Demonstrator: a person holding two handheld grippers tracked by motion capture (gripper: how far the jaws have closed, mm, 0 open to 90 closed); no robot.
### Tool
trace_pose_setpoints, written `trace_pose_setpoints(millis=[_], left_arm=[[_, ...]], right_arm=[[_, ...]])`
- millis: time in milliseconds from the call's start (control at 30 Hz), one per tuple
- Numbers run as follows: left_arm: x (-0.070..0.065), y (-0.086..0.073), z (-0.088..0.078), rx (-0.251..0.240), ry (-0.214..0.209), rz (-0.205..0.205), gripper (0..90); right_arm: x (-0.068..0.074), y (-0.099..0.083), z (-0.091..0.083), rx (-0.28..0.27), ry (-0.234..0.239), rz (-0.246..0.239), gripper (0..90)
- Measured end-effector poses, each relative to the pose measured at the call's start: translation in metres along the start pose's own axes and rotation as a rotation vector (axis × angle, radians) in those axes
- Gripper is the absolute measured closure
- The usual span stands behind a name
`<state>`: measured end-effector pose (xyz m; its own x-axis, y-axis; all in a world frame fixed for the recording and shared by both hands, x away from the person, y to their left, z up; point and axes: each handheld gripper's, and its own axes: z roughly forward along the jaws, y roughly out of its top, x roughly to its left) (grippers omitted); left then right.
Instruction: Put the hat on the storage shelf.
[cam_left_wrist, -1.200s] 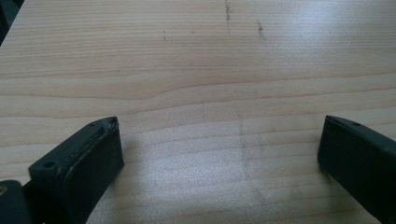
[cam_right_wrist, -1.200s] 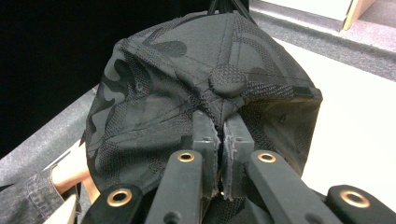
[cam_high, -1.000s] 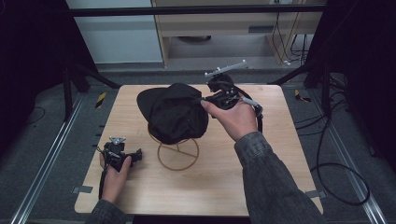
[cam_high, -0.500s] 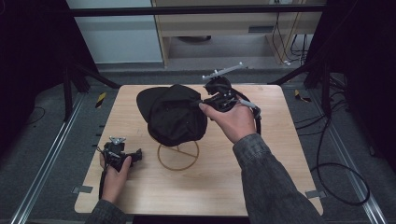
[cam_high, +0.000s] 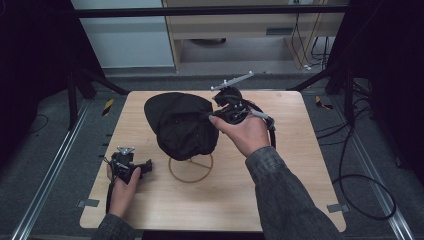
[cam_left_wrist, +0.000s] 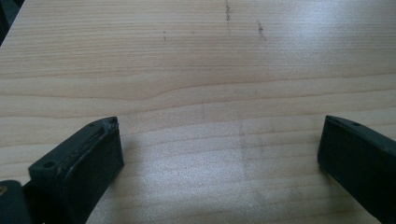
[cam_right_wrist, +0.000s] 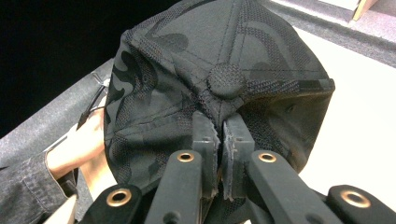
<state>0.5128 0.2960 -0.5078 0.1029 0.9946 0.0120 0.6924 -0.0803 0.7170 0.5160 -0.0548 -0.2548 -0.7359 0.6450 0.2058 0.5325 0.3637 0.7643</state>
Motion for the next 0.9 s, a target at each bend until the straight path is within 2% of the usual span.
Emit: trace_pose_setpoints(millis=[267, 733, 900], left_arm=[[0.000, 0.000, 0.000, 0.000, 0.000, 0.000, 0.0], [0.000, 0.000, 0.000, 0.005, -0.001, 0.005, 0.0], [0.000, 0.000, 0.000, 0.006, -0.001, 0.006, 0.0]], right_arm=[[-0.004, -0.004, 0.007, 0.015, -0.003, 0.005, 85.5], [-0.001, -0.008, 0.022, 0.043, 0.003, 0.001, 83.8], [-0.002, -0.008, 0.023, 0.046, 0.004, 0.009, 83.4]])
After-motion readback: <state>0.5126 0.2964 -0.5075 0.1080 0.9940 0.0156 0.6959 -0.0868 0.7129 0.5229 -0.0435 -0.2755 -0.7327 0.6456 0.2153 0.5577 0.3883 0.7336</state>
